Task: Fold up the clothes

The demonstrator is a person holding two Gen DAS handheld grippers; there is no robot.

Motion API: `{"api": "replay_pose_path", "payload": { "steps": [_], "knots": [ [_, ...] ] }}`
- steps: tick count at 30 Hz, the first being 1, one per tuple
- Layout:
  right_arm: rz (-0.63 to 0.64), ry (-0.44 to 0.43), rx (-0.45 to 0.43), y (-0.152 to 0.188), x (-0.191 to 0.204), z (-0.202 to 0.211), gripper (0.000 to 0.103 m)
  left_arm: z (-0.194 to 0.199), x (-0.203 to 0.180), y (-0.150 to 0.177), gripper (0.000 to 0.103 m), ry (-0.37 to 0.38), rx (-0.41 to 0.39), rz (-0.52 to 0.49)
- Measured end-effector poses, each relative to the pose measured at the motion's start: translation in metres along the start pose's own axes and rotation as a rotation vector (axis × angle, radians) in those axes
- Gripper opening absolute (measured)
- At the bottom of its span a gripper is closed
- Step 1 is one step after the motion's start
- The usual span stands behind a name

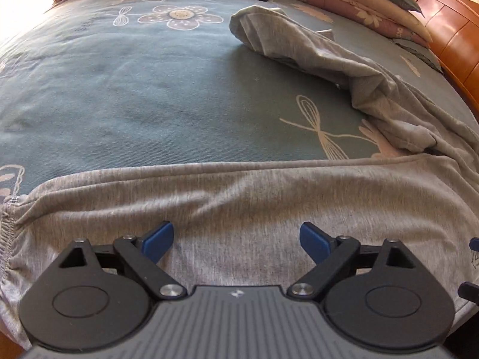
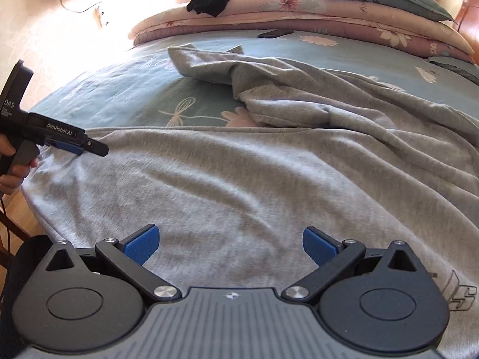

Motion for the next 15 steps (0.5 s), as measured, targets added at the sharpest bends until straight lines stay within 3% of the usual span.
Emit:
{"api": "replay_pose_path", "payload": {
  "steps": [4,9,13,15],
  "knots": [
    [-0.155,0.038,-0.044,-0.007,-0.059,0.001,0.103,0.007,-0.049,0.002,0.091,0.122,0.012,-0.083],
    [-0.321,0.02,0.035,-0.004,-0.091,-0.024,0.103,-0.008,-0.122,0.023,0.091,0.236,0.07,-0.232],
    [-0.316,-0.001,0.02,0.014,-0.088,-0.019,0.103,-0.029,-0.137,0.05,0.092,0.219,0.146,-0.24],
    [-0.294,-0.012,0.018,0.022,-0.085,-0.012,0.103,-0.029,-0.135,0.058,0.095,0.201,0.135,-0.243]
  ]
}}
Point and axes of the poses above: each gripper's, at about its wrist camera, not at the fingertips, and z roughly against the way its jaws point, x to its left, y to its underside, the point moved 8 cm from there along -z, roughly the way its jaws point, and after that the axes turned 12 degrees about y, right-handed, at the moved point
